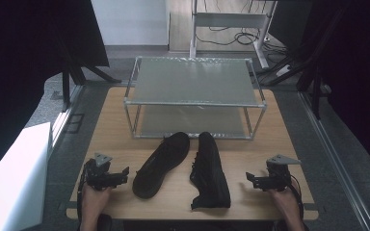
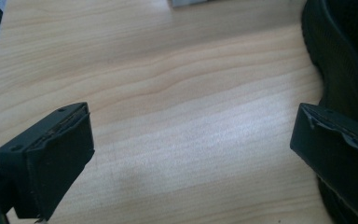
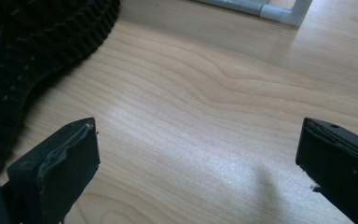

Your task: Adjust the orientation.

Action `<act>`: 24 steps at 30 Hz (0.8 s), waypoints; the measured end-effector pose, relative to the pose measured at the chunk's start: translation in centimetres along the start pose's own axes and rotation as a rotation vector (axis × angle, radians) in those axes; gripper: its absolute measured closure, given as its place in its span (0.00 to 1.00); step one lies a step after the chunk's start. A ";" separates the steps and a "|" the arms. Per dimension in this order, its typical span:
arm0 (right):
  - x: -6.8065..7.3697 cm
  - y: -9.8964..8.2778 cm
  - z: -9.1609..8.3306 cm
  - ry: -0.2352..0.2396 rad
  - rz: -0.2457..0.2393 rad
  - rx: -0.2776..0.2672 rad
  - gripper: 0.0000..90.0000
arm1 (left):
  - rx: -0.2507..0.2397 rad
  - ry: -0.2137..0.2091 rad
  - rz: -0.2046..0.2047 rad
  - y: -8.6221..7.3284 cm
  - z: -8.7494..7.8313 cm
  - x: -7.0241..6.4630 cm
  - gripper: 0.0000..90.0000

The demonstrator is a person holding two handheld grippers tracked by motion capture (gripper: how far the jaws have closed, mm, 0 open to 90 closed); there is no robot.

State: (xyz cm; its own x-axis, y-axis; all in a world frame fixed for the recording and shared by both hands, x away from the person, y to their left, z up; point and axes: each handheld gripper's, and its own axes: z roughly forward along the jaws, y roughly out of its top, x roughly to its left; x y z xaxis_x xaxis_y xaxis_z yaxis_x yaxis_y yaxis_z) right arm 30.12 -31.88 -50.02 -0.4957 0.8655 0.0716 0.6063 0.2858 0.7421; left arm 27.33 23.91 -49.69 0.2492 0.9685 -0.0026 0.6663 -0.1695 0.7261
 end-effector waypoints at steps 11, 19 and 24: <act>0.2 0.1 0.1 0.009 -0.015 -0.008 0.01 | -0.042 -0.016 -0.027 0.0 0.3 0.3 0.00; 0.5 0.1 0.2 0.014 -0.019 -0.004 0.03 | -0.035 -0.023 -0.018 0.2 0.7 0.1 0.00; 0.4 0.0 0.4 0.017 -0.017 0.009 0.05 | -0.028 -0.033 -0.010 0.3 1.0 -0.2 0.00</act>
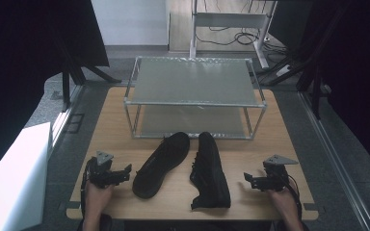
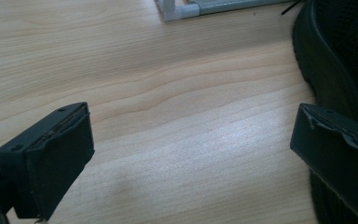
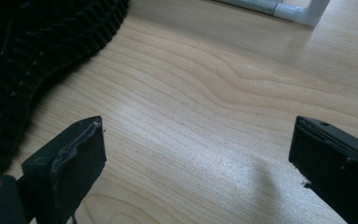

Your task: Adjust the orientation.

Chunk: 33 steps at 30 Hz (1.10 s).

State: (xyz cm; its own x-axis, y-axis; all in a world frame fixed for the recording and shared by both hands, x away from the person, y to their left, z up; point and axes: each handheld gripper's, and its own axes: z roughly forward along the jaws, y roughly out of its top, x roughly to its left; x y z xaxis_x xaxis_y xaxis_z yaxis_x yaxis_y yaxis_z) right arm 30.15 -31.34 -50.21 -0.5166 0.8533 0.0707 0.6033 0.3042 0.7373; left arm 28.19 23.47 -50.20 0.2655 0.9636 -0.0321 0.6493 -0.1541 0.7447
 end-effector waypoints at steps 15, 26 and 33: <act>-0.1 0.0 0.0 0.009 0.012 -0.007 0.06 | 0.071 -0.028 0.091 -0.1 0.9 -1.2 0.00; -0.2 -0.1 -0.1 0.012 0.019 -0.010 0.06 | 0.077 -0.057 0.147 -0.5 0.2 -3.1 0.00; -0.3 -0.1 -0.1 0.015 0.023 -0.013 0.06 | 0.079 -0.085 0.196 -0.5 0.0 -4.7 0.00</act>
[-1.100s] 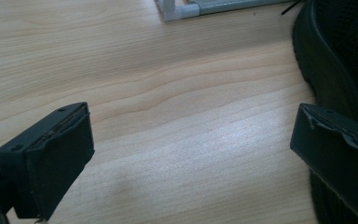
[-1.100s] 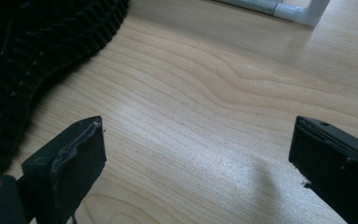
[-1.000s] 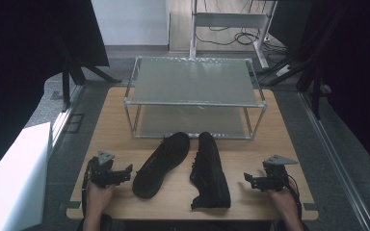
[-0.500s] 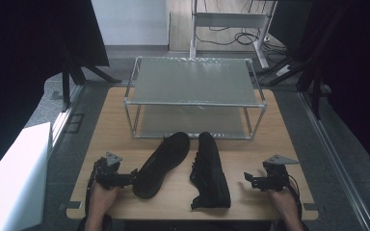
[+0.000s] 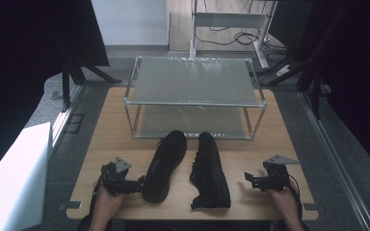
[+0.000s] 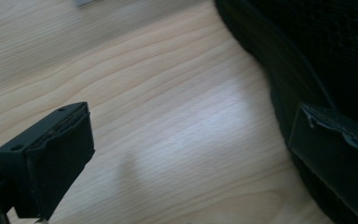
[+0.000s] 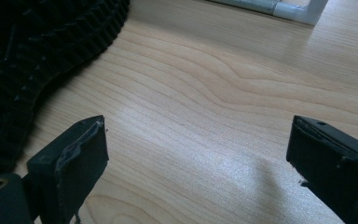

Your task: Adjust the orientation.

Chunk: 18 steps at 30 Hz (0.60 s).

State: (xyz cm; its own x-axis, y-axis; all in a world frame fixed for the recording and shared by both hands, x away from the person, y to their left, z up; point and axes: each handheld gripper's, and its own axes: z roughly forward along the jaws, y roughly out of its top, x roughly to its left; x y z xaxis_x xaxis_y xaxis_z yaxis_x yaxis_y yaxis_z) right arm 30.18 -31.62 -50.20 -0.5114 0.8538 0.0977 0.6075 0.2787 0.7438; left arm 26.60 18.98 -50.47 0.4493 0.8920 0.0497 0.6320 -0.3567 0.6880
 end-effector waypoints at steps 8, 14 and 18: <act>0.0 0.0 0.0 0.005 0.003 -0.001 0.06 | -0.005 -0.048 0.046 0.4 0.3 -1.9 0.00; 0.0 0.0 0.0 0.009 0.004 0.000 0.06 | -0.002 -0.068 0.064 0.6 0.5 -2.6 0.00; 0.0 0.0 0.1 0.011 0.003 0.000 0.06 | -0.006 -0.088 0.090 0.9 0.8 -3.4 0.00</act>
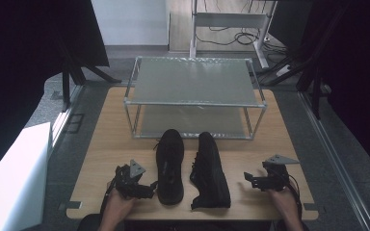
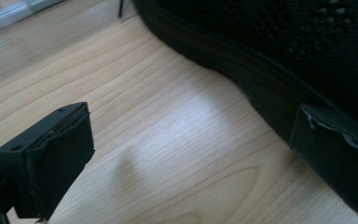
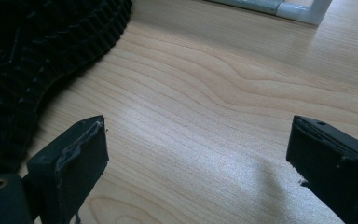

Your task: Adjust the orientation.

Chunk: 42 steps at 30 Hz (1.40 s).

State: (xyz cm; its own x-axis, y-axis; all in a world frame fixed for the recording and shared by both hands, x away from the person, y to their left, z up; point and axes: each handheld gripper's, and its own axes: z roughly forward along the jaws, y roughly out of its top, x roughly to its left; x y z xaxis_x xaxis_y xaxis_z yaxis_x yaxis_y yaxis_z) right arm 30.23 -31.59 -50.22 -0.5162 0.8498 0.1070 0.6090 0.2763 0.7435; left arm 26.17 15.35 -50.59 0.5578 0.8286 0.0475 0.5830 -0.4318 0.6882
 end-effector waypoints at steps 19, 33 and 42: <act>0.1 0.2 -0.1 0.024 0.015 -0.022 0.03 | -0.017 0.068 -0.040 -0.4 -0.6 1.7 0.00; 1.7 2.4 -0.4 0.057 -0.037 -0.063 0.00 | -0.042 0.082 -0.102 -0.8 -0.9 2.9 0.00; 2.9 4.2 -0.3 0.073 -0.082 -0.075 0.00 | -0.028 0.090 -0.092 -0.9 -0.7 2.8 0.00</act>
State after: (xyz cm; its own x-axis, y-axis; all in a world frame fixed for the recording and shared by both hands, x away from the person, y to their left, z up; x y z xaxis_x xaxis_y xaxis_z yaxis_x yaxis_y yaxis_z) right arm 31.13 -28.07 -46.61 -0.6064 0.7900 0.0899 0.5177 0.3065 0.7988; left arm 26.80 18.32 -50.50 0.4468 0.8934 0.0472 0.6117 -0.3435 0.7126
